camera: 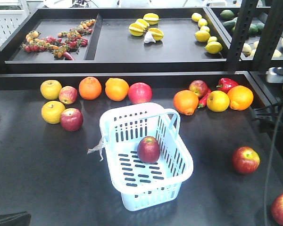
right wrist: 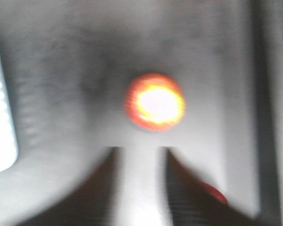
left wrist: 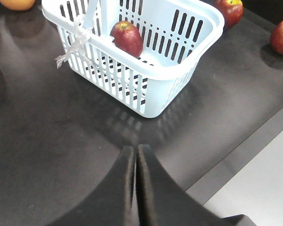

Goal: Pick three apples into basket with both arms
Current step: 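Move the right gripper to a second red apple and grasp it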

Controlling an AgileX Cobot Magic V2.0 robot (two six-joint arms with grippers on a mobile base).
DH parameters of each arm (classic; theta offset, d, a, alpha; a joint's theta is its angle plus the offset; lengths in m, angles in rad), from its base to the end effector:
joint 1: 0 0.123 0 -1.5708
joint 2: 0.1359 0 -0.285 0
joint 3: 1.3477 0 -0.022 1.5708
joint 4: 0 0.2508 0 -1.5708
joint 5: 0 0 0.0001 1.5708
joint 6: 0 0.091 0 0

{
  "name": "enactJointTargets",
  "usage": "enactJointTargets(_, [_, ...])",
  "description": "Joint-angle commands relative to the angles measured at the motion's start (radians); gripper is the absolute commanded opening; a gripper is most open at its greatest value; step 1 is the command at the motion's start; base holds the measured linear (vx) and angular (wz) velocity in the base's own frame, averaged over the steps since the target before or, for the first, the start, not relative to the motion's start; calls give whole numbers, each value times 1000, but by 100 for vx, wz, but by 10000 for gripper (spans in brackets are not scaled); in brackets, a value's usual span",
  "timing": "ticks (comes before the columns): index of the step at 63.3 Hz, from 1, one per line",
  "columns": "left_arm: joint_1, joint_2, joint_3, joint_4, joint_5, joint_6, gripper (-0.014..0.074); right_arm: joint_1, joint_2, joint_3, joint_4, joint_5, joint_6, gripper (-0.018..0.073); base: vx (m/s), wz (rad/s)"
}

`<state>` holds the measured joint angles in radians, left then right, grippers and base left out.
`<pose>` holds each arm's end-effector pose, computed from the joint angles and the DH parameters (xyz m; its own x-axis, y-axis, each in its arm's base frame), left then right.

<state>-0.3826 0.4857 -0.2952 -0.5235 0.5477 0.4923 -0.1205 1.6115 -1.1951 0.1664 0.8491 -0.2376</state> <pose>0.0774 -0.0567 0.2361 -0.4960 0.2354 -0.8358 0.5786 0.8073 -0.1160 0.3285 -0.0284 0.2601 -0.9163 -0.0157 -0.4002 -0.0452 0.9969 0.0643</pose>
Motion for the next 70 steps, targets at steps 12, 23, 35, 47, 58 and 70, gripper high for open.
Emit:
enactJointTargets(12, [-2, 5, -24, -29, -58, -7, -7, -8, 161, -142, -14, 0, 17, 728, 0, 0])
enactJointTargets(23, [-2, 5, -24, -29, -58, -7, -7, -8, 275, -213, -35, 45, 24, 705, 0, 0])
enactJointTargets(35, [-2, 5, -24, -29, -58, -7, -7, -8, 374, -258, -46, 65, 46, 674, 0, 0])
enactJointTargets(47, [-2, 5, -24, -29, -58, -7, -7, -8, 445, -266, -83, 51, 77, 660, 0, 0])
enactJointTargets(58, [-2, 5, -24, -29, -58, -7, -7, -8, 493, -266, -86, 29, 78, 653, 0, 0])
enactJointTargets(70, [-2, 5, -24, -29, -58, -7, -7, -8, 522, -266, -87, 3, 79, 636, 0, 0])
